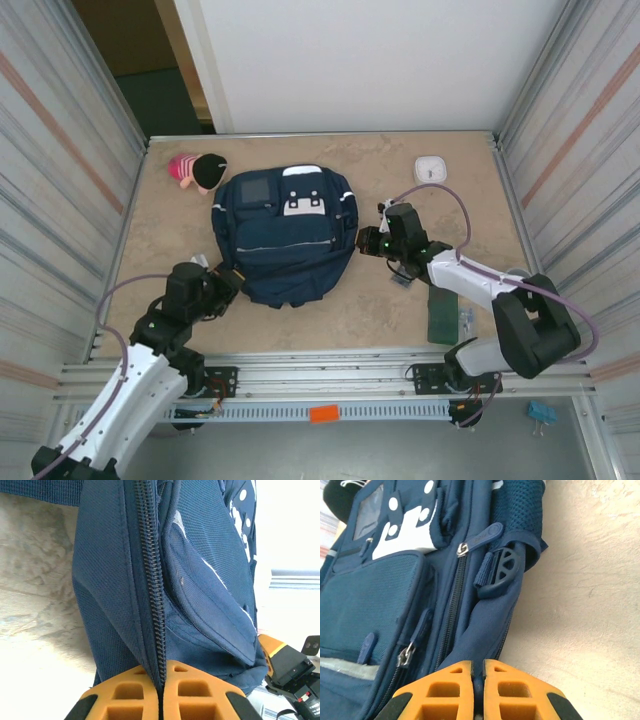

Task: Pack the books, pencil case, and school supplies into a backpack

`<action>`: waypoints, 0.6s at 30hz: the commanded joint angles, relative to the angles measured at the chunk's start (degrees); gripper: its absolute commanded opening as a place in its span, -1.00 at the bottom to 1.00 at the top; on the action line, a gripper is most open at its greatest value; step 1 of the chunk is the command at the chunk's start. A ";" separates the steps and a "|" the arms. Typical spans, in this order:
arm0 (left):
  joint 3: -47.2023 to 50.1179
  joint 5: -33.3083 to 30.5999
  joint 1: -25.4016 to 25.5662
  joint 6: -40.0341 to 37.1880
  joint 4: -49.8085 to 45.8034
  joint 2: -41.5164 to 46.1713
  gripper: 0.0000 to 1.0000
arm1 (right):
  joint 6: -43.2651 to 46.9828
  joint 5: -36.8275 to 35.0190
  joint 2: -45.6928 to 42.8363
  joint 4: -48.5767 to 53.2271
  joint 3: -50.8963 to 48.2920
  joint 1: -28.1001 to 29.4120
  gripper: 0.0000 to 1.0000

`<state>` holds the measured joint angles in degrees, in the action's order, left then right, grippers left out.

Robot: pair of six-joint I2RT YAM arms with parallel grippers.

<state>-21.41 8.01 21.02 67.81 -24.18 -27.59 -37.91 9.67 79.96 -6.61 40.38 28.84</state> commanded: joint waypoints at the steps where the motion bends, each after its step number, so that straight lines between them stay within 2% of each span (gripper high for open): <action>1: -4.03 -7.25 -0.98 -6.40 -3.43 1.92 -0.82 | 2.02 -3.15 -0.12 -4.30 2.32 -1.11 -1.00; 3: -5.47 -6.74 -0.98 -12.31 -2.36 2.06 -0.27 | 3.01 -4.17 -1.92 -3.12 3.60 1.93 -1.00; 6: -8.25 -5.74 -0.97 -25.07 -0.82 0.97 0.18 | 5.57 -7.23 -4.18 1.12 6.51 7.29 -1.00; 13: -16.19 2.84 0.30 -49.85 -0.20 -5.87 0.48 | 7.08 -8.45 -5.95 3.10 9.32 13.88 -1.00; 18: -17.40 5.44 9.44 -64.63 4.22 -10.06 0.54 | 6.93 -6.31 -5.59 2.11 9.72 14.60 -1.00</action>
<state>-37.45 9.91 26.50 18.24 -23.42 -36.14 -32.27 2.85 76.29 -1.67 47.27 43.16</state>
